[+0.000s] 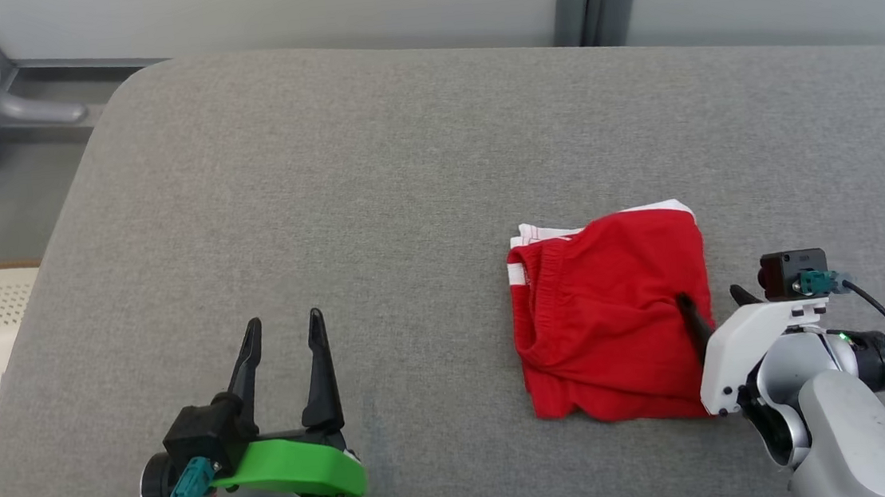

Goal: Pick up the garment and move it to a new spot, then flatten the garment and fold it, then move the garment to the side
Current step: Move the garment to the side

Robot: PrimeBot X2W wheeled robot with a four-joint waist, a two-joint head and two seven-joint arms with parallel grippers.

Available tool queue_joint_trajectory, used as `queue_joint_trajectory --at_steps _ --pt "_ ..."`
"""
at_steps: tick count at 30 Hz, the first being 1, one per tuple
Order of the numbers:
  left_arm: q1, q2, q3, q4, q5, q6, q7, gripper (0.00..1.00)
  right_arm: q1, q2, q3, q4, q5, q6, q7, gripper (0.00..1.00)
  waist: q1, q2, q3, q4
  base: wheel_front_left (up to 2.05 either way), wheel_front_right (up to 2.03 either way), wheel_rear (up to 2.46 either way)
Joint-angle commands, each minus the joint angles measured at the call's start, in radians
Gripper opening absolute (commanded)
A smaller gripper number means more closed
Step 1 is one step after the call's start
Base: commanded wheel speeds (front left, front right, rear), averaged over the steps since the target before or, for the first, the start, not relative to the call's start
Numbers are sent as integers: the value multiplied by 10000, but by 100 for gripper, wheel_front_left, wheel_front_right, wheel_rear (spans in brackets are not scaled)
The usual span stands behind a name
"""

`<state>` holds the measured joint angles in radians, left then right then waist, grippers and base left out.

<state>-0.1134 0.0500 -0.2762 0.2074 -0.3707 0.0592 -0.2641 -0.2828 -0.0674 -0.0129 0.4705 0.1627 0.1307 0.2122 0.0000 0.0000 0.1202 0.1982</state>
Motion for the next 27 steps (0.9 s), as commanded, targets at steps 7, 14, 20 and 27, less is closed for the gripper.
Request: queue_joint_trajectory --at_steps 7,14,20,27 --pt "-40 15 14 -43 -22 63 4 100 -367 37 -74 802 466 -5 255 100 0 0 343 476 0 0 0" --pt "-113 16 -23 -27 173 -54 4 100 -879 -173 293 1296 570 -9 -167 0 0 0 493 71 0 0 0" --pt "-233 16 -246 -149 336 -147 4 100 -1222 -429 544 1165 552 -14 -667 0 0 0 636 -1052 0 0 0" --pt "-495 25 -683 -278 399 -197 4 100 -1430 -884 825 669 448 -13 -992 0 0 0 1028 -3170 0 0 0"
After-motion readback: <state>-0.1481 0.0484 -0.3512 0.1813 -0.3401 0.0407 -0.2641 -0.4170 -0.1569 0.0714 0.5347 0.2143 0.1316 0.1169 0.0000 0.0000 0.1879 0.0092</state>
